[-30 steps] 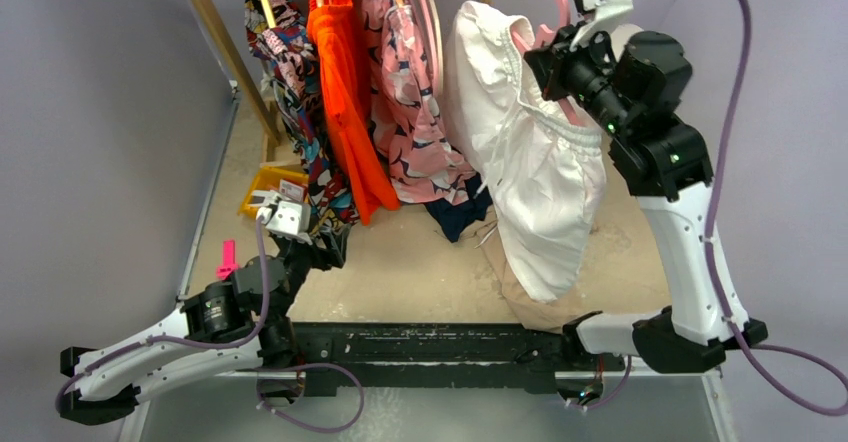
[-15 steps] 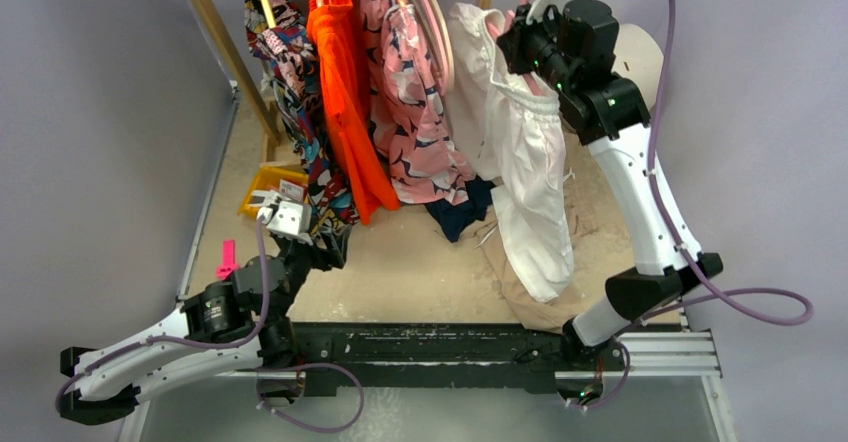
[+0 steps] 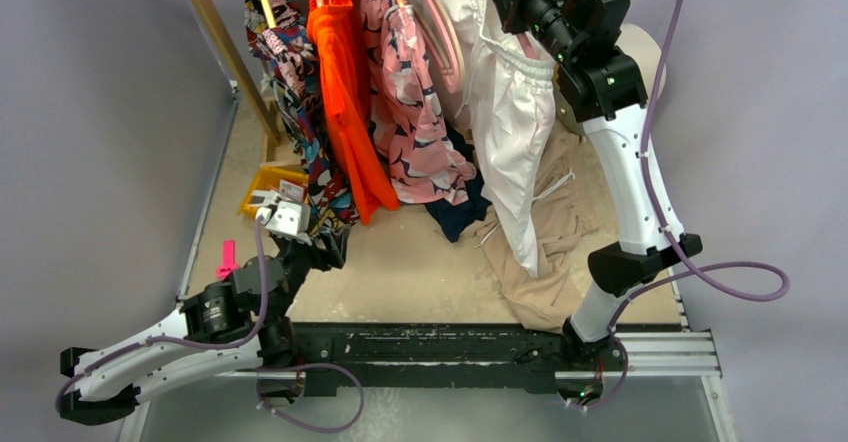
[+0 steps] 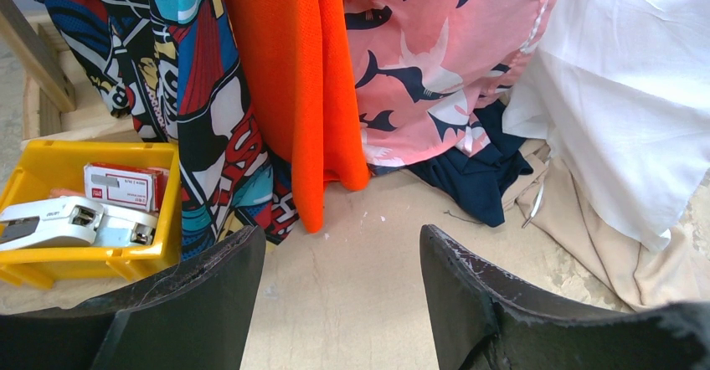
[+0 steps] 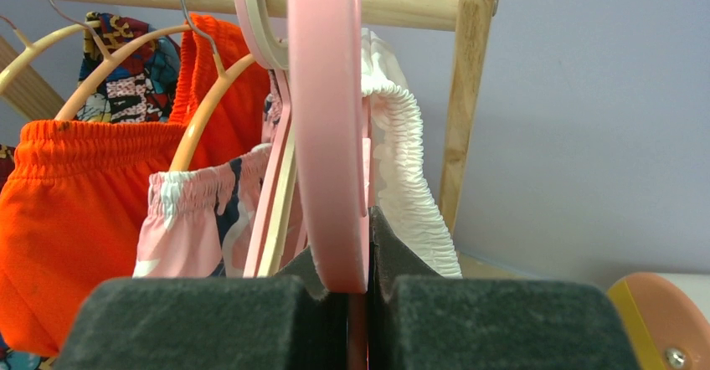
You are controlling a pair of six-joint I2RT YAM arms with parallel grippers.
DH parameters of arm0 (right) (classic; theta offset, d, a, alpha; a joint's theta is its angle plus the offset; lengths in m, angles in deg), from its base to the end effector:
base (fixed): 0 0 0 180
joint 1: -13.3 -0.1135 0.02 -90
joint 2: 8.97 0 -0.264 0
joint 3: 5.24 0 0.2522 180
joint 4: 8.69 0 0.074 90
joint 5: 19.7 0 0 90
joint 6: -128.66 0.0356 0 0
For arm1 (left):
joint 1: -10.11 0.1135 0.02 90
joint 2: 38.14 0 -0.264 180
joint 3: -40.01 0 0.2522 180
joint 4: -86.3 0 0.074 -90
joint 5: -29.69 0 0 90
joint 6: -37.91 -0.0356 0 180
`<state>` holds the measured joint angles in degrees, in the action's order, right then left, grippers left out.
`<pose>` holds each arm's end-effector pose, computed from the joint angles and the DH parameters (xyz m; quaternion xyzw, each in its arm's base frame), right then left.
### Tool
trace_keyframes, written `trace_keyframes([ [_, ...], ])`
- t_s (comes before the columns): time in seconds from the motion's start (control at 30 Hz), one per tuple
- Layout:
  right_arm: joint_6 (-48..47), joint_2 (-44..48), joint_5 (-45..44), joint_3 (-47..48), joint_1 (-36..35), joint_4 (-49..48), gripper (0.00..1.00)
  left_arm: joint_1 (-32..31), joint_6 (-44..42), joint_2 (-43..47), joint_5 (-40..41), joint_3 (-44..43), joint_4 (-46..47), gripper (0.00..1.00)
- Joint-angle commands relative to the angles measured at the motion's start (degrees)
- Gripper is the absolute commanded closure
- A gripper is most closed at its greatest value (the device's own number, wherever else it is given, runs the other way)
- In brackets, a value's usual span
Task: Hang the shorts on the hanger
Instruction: Place the hanger at the clothesline.
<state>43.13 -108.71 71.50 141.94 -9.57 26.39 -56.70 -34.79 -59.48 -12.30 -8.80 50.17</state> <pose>0.3151 0.1337 0.5829 -0.1083 0.6175 0.1905 0.7555 0.0616 -0.0765 0.3112 0.0494 0.7402 -0.1697 0.6487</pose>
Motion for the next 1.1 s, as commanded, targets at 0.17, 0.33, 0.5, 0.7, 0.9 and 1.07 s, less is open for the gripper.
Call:
trace_keyframes([
  [0.17,0.4,-2.5,0.6,-1.0,-0.2,-10.5,1.00,0.2,-1.2,-0.9,-0.1,-1.8,1.0,0.33],
  [0.33,0.2,-6.3,0.3,2.7,-0.2,-10.6,1.00,0.2,-1.4,-1.7,-0.8,-1.8,1.2,0.33],
  [0.5,0.0,-7.1,-0.2,1.5,-0.2,-15.1,1.00,0.2,-1.6,-1.9,-0.8,-1.8,1.1,0.33],
  [0.7,0.0,-5.7,-0.4,-2.8,-0.6,-22.4,1.00,0.2,-1.6,-0.9,-0.6,-1.6,1.2,0.33],
  [0.9,-0.4,-7.4,-2.0,-0.4,-1.2,-24.4,1.00,0.2,-1.6,-0.5,-0.7,-1.7,1.2,0.33],
  [1.07,-0.2,-11.3,-3.8,4.9,-1.4,-23.1,1.00,0.2,-1.8,-0.8,-1.0,-1.6,1.3,0.33],
])
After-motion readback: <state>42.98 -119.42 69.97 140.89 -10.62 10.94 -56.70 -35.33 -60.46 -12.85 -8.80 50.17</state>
